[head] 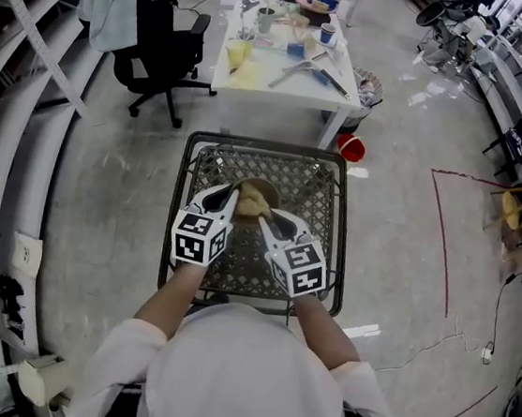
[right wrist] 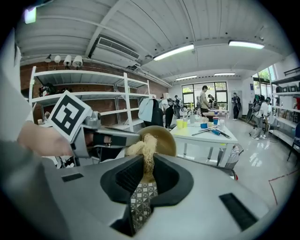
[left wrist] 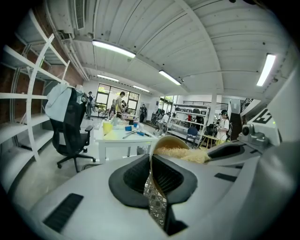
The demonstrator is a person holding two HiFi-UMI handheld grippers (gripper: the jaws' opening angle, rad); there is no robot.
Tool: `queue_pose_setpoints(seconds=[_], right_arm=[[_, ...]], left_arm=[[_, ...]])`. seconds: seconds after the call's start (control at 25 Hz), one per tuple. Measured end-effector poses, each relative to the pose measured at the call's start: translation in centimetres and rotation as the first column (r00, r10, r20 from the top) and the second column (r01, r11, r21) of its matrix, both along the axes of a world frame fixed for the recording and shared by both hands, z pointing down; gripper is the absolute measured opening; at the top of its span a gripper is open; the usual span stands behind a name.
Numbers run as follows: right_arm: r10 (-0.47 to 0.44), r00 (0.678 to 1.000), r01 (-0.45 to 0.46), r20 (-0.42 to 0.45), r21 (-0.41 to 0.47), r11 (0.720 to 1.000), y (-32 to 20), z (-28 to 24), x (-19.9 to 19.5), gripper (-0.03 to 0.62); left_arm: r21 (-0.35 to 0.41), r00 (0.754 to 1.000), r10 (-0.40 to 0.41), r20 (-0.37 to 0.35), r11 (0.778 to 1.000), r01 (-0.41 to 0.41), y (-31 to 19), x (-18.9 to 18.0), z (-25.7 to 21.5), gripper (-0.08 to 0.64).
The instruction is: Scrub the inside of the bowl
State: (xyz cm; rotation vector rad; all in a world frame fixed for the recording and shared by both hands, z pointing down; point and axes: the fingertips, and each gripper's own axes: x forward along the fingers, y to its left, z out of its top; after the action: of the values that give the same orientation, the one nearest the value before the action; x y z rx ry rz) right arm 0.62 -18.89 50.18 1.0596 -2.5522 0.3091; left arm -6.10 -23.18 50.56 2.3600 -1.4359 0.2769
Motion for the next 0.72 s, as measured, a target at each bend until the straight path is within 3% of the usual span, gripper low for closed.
queue_pose_setpoints(seconds=[0.32,0.72], right_arm=[[0.104,0.994,-0.104,-0.024,0.019,0.994,-1.4,-0.2,3.2,0.069],[0.029,0.999,-0.027,0.033,-0.046,0.999,1.4,0.9,0.3,0.069]], left_arm=[[-0.002,1.0,-0.011,-0.007,1.0,0.011,0.1,-0.6,0.2,0.048],[-0.005,0.999,-0.031,-0.025,1.0,0.031,-1.6,-1.2,0.0,0.048]])
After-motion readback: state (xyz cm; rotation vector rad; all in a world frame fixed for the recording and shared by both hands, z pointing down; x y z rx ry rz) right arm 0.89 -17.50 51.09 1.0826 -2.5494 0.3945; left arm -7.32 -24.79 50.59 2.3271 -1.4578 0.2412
